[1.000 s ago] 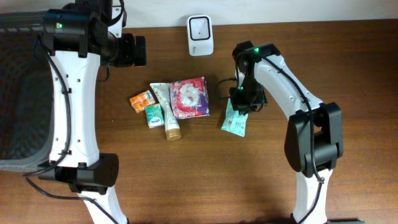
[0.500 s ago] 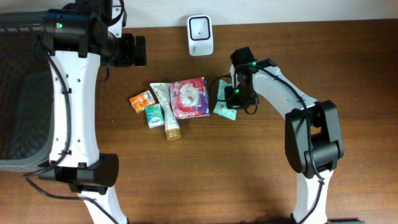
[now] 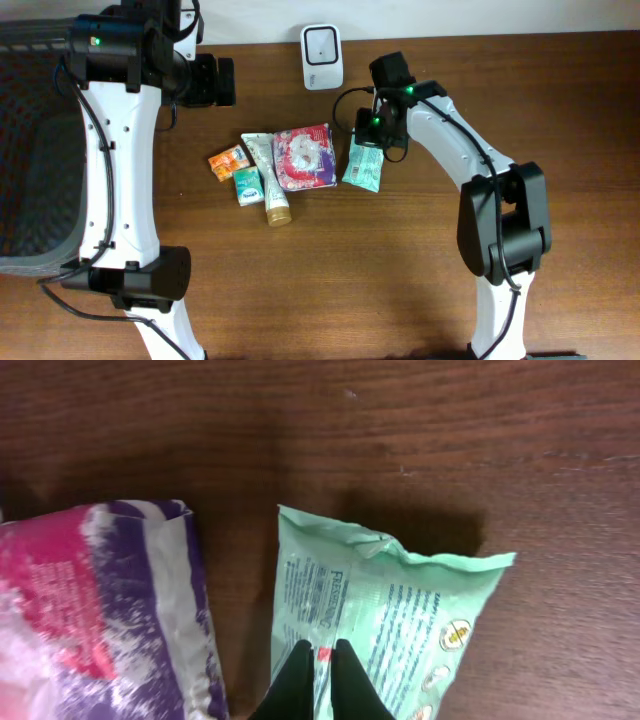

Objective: Scan the item barcode

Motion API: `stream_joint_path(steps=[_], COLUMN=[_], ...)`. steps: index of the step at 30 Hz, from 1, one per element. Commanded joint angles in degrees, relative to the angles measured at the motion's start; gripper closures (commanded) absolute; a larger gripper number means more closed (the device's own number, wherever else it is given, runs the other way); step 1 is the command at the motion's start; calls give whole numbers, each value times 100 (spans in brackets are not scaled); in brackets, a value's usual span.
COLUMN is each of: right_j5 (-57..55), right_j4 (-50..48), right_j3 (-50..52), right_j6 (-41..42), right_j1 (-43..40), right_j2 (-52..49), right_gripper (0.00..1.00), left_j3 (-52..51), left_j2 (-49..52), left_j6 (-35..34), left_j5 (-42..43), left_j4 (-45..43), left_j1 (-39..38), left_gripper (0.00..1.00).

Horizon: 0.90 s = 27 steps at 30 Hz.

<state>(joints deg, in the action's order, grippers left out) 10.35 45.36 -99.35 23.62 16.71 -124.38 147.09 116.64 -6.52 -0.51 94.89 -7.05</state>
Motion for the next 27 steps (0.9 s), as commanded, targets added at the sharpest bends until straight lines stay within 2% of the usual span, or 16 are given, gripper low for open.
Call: stream_joint_path(steps=[1, 4, 9, 12, 14, 17, 21, 23, 24, 27], right_j5=[-74, -66, -50, -50, -50, -46, -35, 175, 184, -107], right_j4=[87, 428, 1093, 1792, 2629, 3158, 2918, 2608, 2398, 2212], right_j3=[216, 225, 186, -254, -826, -997, -525, -282, -166, -17], right_j6=[109, -142, -1357, -1438, -1436, -1353, -804, -807, -804, -448], right_j1=[114, 136, 133, 129, 129, 129, 208, 295, 358, 437], right_j2=[-282, -339, -328, -295, -273, -275, -275, -275, -275, -275], right_gripper=[96, 96, 96, 96, 96, 87, 86, 87, 92, 93], left_j3=[-4, -4, -4, -4, -4, -4, -4, -4, -4, -4], left_j2=[2, 2, 2, 2, 2, 2, 2, 2, 2, 2], left_j6=[-31, -31, -31, -31, -31, -31, -31, -31, -31, -31], left_j5=[-37, -37, -37, -37, -37, -37, -37, -37, -37, -37], left_j4=[-7, -7, -7, -7, -7, -7, -7, -7, -7, -7], left_j1=[-7, 0, -7, -2, -2, -2, -2, -2, -2, -2], left_gripper=[1, 1, 1, 1, 1, 1, 1, 1, 1, 1])
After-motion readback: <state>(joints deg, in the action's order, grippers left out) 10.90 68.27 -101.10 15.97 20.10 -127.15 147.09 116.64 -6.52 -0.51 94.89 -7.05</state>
